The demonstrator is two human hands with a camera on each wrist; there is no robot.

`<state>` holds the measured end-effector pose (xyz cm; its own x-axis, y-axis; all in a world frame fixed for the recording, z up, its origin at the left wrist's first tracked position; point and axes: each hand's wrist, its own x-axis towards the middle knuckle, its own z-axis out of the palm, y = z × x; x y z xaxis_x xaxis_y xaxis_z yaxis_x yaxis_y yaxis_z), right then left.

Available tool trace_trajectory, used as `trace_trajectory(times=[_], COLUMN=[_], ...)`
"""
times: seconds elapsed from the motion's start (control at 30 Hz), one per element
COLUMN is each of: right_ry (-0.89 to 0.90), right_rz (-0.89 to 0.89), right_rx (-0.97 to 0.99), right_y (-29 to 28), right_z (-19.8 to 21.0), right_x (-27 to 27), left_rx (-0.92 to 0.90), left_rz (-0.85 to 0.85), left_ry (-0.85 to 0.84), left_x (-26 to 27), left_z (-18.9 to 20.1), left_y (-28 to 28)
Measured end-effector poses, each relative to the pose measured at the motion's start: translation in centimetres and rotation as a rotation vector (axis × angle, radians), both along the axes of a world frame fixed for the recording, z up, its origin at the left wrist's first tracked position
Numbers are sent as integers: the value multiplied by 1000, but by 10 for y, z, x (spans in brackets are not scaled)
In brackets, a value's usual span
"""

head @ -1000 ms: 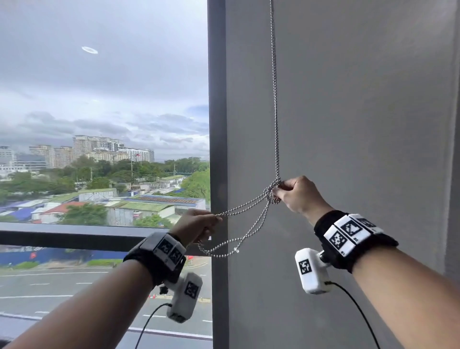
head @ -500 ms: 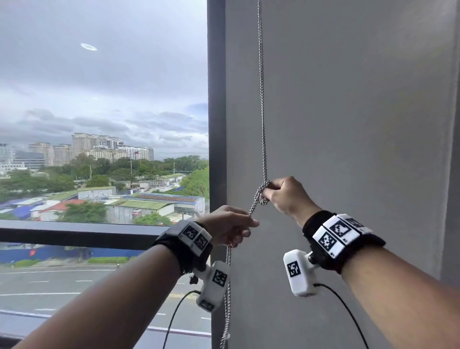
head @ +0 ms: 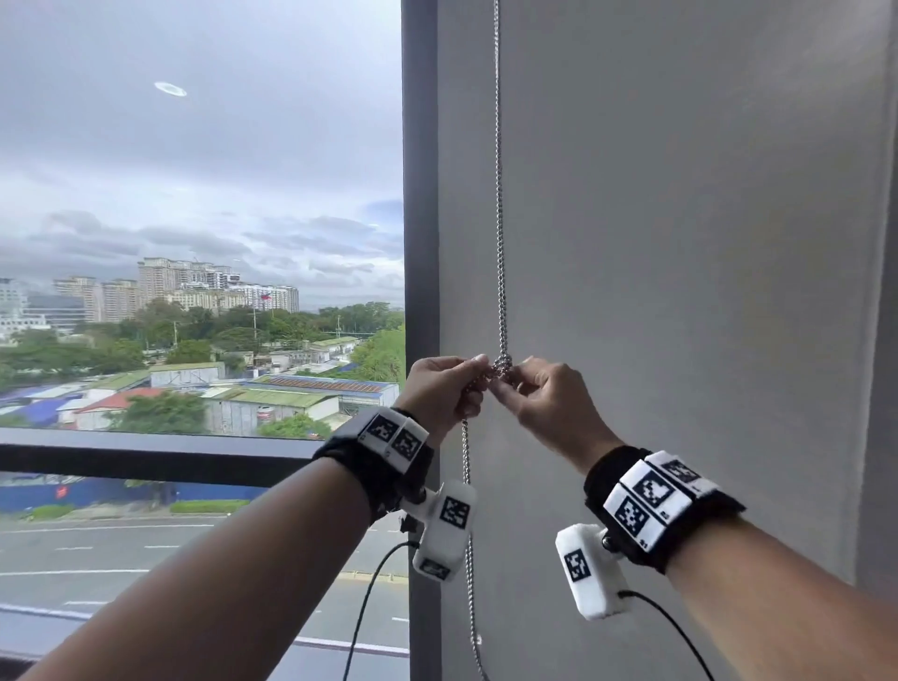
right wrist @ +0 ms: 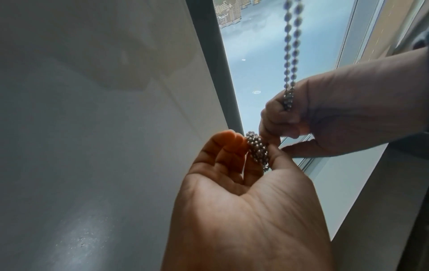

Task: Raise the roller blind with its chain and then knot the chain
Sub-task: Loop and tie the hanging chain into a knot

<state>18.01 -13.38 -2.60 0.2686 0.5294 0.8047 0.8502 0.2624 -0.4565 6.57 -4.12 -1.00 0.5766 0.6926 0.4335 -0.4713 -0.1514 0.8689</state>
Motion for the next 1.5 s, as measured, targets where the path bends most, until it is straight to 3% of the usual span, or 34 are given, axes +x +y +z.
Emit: trace_trajectory(times=[0.1,0.2,0.37,0.53,0.87,1.0,1.23,1.33,1.5], right_ry=[32,172,323,359,342,346,292,251,228], right_rz=[55,123,242,225,246,244,126,86,44], right_rx=[92,160,131,74,-33,-37,-25,-8,-37], right_y=[-2,-4,-8,-4,6,14,13,9,12], right_z=[-5,-7,-2,2,27,33,34,35,35], right_x=[-3,-5,-7,-3,-16,-18,-6,0,10], left_rx=[77,112,-50,-136,-99,19,201,137,17], left_rz=[34,133,54,-14,-15,3,-62,-48,-125], left_ry=[32,34,-20,-76,-70,51,462,377,160], left_x=[-2,0,6,7,3,-2,-38,-44,-39], left_z=[1,-10,-45,-57,-65,-80,-122,-112,-58], left_y=[-2,-4,-8,-11,-11,-7,20,23,11])
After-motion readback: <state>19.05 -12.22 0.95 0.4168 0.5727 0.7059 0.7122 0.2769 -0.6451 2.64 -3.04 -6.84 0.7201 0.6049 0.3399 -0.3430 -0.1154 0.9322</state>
